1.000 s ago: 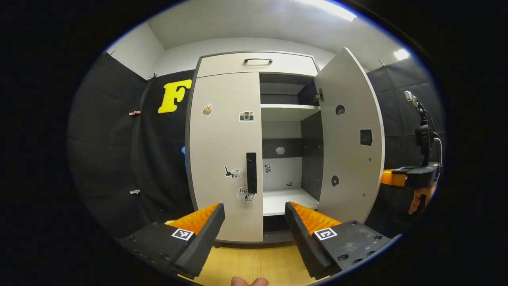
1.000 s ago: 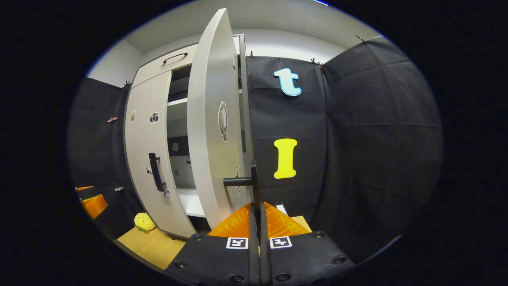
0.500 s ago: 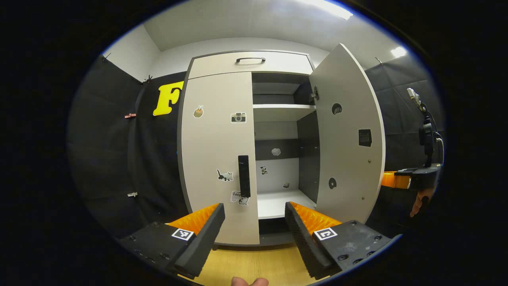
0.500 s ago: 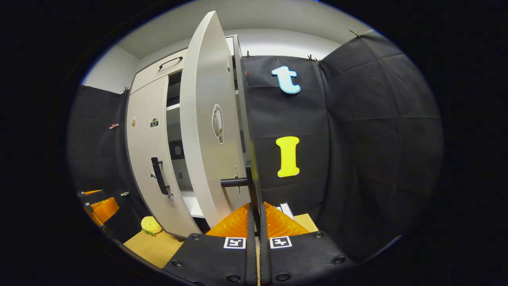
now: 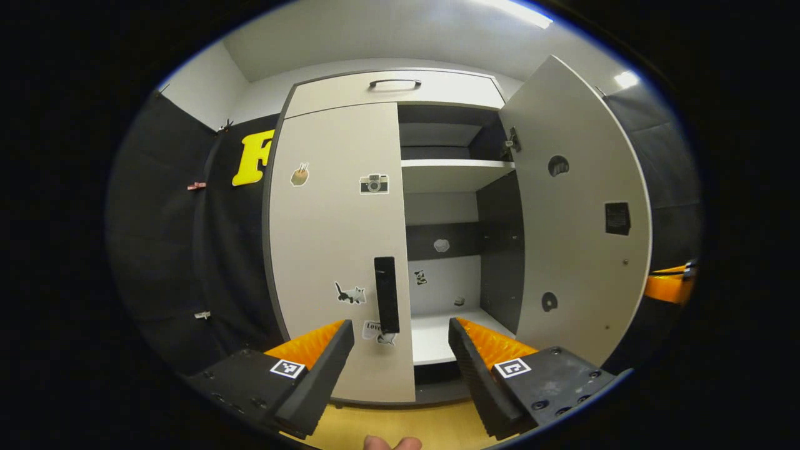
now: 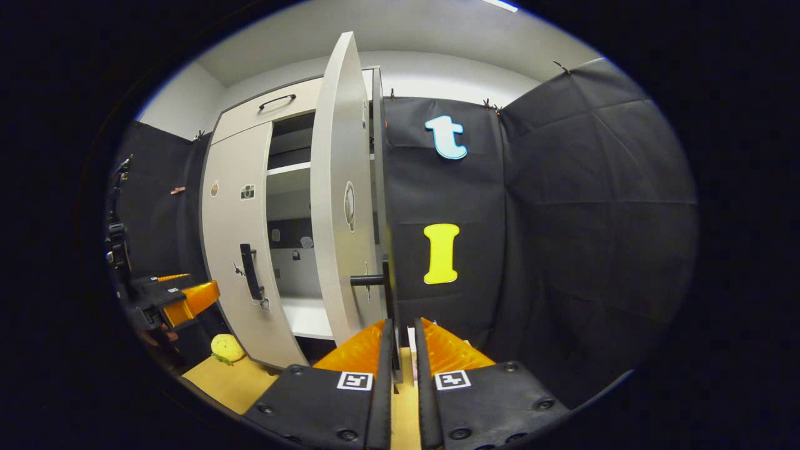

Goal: Open the right door of the double-door shoe cabinet with the right hand, and open the left door with the left hand.

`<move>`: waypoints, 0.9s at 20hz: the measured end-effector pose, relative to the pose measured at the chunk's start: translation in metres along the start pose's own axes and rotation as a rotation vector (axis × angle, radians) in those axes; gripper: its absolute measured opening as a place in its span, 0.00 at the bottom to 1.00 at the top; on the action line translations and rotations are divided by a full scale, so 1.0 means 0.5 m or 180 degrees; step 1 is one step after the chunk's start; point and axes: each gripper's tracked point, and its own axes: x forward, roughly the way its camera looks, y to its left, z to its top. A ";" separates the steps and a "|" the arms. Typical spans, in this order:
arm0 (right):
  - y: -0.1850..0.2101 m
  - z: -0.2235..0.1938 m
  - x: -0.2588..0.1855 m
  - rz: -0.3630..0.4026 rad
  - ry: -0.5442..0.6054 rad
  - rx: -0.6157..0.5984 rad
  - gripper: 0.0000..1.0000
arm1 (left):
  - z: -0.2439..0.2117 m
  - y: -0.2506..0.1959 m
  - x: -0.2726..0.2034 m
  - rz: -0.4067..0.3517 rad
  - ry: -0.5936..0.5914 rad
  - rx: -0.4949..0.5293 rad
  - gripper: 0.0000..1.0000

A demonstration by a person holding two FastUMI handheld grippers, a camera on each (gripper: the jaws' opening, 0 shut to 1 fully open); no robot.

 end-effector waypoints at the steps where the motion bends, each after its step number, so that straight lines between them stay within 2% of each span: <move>1: -0.001 -0.003 -0.002 -0.0023 0.0004 0.0008 0.30 | 0.001 0.004 0.022 0.0007 -0.0008 0.0019 0.94; 3: -0.005 -0.007 -0.008 -0.0043 0.0036 0.0031 0.42 | -0.002 0.006 0.065 0.0023 -0.0005 0.0030 0.94; 7: -0.017 -0.022 -0.017 -0.0098 0.0117 0.0049 0.99 | -0.009 0.023 0.146 0.0101 0.0005 0.0050 0.94; 10: -0.024 -0.030 -0.027 -0.0137 0.0171 0.0080 0.98 | -0.012 0.029 0.203 0.0121 -0.0012 -0.0028 0.94; 13: -0.032 -0.030 -0.026 -0.0186 0.0157 0.0100 0.98 | -0.022 0.037 0.246 0.0177 0.0009 0.0035 0.94; 15: -0.039 -0.029 -0.024 -0.0222 0.0147 0.0106 0.98 | -0.035 0.039 0.270 0.0188 0.0045 0.0040 0.91; 18: -0.050 -0.029 -0.023 -0.0279 0.0130 0.0109 0.98 | -0.049 0.049 0.296 0.0234 0.0059 0.0026 0.81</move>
